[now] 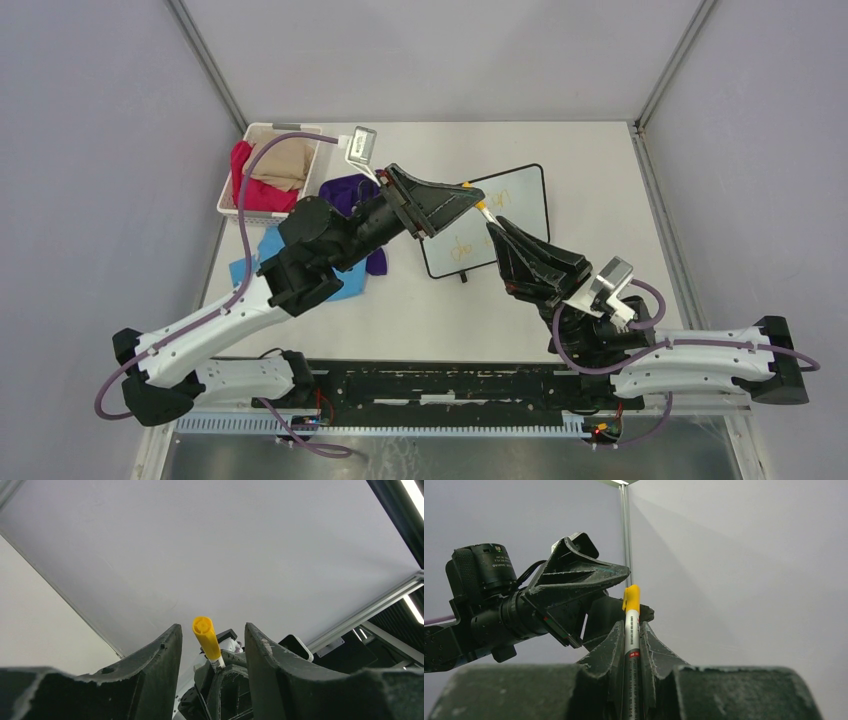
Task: Write a sentence on the whiteboard
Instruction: Close the whiteboard marker at the center of the board.
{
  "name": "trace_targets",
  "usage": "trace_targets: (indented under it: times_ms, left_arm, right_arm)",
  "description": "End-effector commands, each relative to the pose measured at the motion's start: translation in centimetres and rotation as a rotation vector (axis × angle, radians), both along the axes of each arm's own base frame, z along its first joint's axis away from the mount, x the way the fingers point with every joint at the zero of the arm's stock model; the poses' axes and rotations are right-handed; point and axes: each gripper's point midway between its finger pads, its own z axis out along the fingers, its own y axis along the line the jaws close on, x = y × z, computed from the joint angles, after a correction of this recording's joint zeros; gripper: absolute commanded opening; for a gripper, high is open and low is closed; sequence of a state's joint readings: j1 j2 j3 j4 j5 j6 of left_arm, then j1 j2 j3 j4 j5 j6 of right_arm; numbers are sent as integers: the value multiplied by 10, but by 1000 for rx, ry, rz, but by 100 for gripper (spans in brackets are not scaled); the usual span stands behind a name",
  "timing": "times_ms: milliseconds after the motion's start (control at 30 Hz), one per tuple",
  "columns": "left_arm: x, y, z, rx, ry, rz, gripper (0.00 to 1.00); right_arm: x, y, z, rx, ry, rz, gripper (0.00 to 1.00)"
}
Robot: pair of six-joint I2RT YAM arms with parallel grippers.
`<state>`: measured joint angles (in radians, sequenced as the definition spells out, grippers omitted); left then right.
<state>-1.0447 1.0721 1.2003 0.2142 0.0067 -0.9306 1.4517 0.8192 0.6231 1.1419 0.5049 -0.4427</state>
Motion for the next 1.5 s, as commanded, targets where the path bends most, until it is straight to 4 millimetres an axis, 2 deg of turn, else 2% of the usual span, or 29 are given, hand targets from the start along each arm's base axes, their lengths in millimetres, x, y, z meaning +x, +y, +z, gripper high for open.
trace_targets:
  times_ms: [0,267,400,533,733,1133,1467]
  left_arm:
    - [-1,11,22,-85,-1,0,54]
    - [2,8,19,-77,16,-2,43]
    - [0,7,19,-77,10,-14,31]
    - [-2,2,15,-72,16,-40,25]
    - [-6,-8,5,-57,29,-92,2]
    - [-26,-34,-44,44,104,-195,2]
    - [-68,-58,-53,106,52,-323,2]
  right_arm:
    - [0,-5,3,20,-4,-7,0]
    - [2,-4,0,13,4,-15,0]
    - [3,-3,-2,7,10,-21,0]
    - [7,-2,-3,3,25,-36,0]
    - [13,-3,-2,12,54,-68,0]
    - [23,-8,1,28,83,-153,0]
    - [33,-10,-1,35,108,-207,0]
